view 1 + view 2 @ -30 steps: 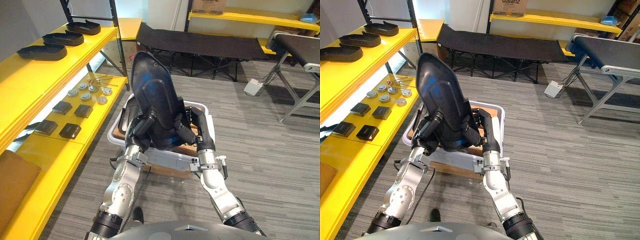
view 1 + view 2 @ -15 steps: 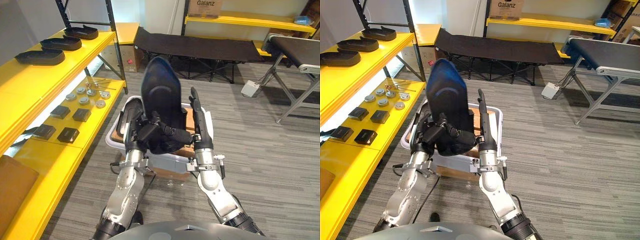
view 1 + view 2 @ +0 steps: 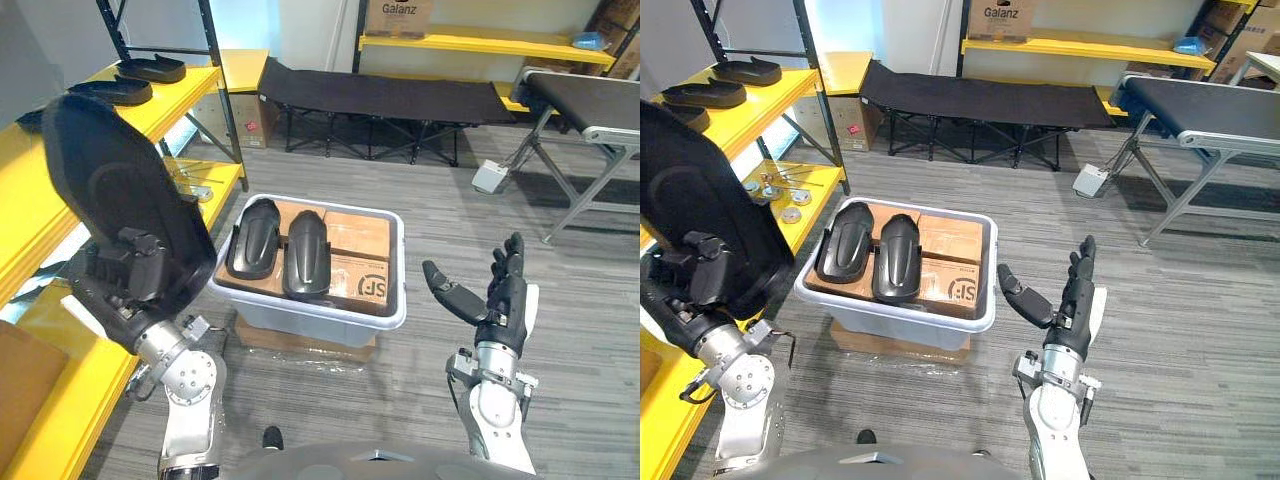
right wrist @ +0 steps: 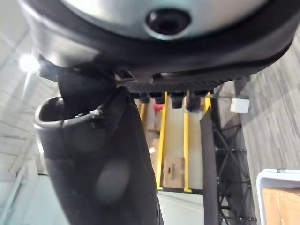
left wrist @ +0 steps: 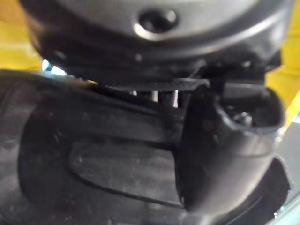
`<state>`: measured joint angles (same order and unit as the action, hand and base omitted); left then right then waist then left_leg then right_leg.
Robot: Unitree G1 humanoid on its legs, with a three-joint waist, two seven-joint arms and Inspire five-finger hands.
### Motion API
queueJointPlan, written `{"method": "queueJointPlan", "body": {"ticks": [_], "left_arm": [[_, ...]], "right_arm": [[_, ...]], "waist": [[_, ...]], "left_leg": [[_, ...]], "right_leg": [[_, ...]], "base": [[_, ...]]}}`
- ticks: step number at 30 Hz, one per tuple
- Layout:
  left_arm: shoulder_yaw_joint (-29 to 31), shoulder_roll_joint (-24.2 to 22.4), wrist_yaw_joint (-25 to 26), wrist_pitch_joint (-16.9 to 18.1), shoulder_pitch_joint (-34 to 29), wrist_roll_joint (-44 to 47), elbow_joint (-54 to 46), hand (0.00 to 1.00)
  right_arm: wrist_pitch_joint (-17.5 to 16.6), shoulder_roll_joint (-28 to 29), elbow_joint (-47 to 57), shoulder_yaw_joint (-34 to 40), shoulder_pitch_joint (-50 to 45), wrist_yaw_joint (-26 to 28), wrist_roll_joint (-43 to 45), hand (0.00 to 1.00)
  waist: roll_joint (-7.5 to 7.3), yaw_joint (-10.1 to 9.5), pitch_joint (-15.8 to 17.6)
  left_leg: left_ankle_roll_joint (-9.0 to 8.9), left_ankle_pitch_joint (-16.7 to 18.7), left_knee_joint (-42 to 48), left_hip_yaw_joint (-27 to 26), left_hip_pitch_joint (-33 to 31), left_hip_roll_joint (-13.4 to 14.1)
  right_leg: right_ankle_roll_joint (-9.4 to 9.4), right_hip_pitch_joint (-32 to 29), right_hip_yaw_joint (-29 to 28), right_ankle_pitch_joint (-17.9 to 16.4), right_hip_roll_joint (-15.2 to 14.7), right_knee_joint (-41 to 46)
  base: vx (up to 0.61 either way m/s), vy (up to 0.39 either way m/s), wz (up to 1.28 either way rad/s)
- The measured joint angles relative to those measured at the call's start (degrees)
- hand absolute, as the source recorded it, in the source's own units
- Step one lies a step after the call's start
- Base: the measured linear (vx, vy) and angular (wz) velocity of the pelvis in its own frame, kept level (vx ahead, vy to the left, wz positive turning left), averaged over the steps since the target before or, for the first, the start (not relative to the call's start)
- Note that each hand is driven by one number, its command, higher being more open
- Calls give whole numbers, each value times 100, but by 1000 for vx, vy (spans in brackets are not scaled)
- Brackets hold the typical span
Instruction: Walk over and take three plastic housings, then place them on the shelf
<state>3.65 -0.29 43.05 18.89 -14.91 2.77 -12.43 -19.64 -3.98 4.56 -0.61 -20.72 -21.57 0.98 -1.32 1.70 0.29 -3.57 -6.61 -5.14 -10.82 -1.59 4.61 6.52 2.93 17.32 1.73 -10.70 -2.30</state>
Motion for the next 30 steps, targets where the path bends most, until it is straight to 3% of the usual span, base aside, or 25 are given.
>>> {"method": "queueJointPlan", "body": {"ticks": [6,9,12,17,19,20,22,24,26,30], "left_arm": [[-296,-3,-1189,33,-387,640,65,0],[-328,-5,-1510,32,-588,723,65,0],[-323,-7,-1757,32,-592,832,55,0],[-312,-94,-2034,23,-677,839,-291,0],[-261,-118,-2287,25,-834,1039,-680,0],[-238,-114,-2375,26,-835,1101,-743,0],[-223,-80,-2885,51,-741,1288,-774,0],[-244,-34,-3115,96,-773,1385,-762,0],[-205,59,-3070,101,-832,1558,-714,0],[-131,123,-2983,98,-1046,1713,-662,0]], "right_arm": [[48,43,-584,-8,-7,540,1011,100],[215,38,-1009,-120,279,616,1198,100],[391,29,-1201,-370,563,745,1319,100],[463,-48,-1443,-944,1023,1188,1330,100],[470,-59,-1502,-1114,1152,1300,1282,100],[474,-42,-1499,-1117,1158,1322,1274,100],[481,-74,-1471,-905,1112,1295,1273,100],[478,-128,-1464,-649,1048,1267,1272,100],[454,-166,-1461,-525,1072,1349,1275,100],[370,-161,-1175,-624,1124,1751,1286,100]], "waist": [[1,3,102],[33,-21,122],[46,-180,129],[80,-407,203],[126,-493,230],[144,-502,242],[226,-394,398],[259,-436,488],[227,-483,522],[119,-487,686]], "left_leg": [[-4,-3,0,-26,-71,-2],[-12,-8,3,1,-99,-7],[-10,-9,20,108,-98,-22],[-5,-56,25,730,-102,-102],[-10,-30,2,919,-292,-127],[30,8,6,708,-363,-89],[166,70,385,-685,-658,273],[289,-92,644,-1569,-730,489],[366,-174,559,-1464,-728,286],[408,-95,587,-1620,-578,117]], "right_leg": [[0,-77,-14,1,-11,2],[-4,-90,1,18,-8,-7],[-6,15,113,38,11,-91],[24,383,797,-11,15,-76],[53,549,1338,-123,0,-8],[58,587,1546,-124,2,7],[94,867,2505,-150,-27,152],[253,1011,2924,-398,-173,470],[308,984,2941,-576,-432,806],[297,992,2775,-601,-673,909]], "base": [[-3,4,-2],[45,-2,0],[24,-5,16],[48,-24,60],[14,-26,110],[-23,4,168],[14,50,206],[32,120,155],[42,149,72],[4,96,-16]]}}
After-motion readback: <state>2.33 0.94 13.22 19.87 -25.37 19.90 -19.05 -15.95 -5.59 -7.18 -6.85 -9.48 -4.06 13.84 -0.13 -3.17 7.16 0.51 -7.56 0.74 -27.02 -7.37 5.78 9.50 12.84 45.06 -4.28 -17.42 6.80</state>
